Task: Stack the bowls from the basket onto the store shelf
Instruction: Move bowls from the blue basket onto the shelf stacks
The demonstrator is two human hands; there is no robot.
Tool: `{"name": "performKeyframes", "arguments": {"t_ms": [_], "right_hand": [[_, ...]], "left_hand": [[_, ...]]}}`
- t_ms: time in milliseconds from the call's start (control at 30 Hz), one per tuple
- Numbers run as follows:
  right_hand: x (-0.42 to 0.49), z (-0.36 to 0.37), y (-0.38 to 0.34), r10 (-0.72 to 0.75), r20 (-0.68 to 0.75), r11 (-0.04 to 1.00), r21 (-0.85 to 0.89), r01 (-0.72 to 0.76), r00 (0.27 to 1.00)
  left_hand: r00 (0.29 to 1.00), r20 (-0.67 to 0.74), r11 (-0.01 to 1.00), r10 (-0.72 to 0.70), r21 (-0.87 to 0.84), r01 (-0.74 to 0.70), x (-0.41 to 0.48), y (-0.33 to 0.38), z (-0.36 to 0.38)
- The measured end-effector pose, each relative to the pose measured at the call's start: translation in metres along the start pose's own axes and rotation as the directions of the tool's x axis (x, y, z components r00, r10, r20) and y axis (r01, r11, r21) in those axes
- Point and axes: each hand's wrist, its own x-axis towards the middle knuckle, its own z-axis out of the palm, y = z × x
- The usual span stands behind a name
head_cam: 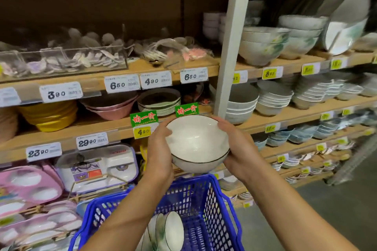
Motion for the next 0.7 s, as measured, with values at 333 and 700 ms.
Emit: {"name": "performKeyframes", "arguments": {"t_ms": [333, 700], "right_hand": [[-0.038, -0.101, -0.083, -0.200, -0.023, 0.973, -0.122, 0.196, 0.979], [-0.047, -0.229, -0.178, -0.277, -0.078, 0.955, -0.132, 0.265, 0.958]], "left_hand": [[0.994, 0.102, 0.991, -0.034, -0.126, 0.047, -0.045, -0.016, 0.136], [0.993, 0.099, 0.993, -0.060, -0.094, 0.070, -0.089, -0.051, 0.286]]}}
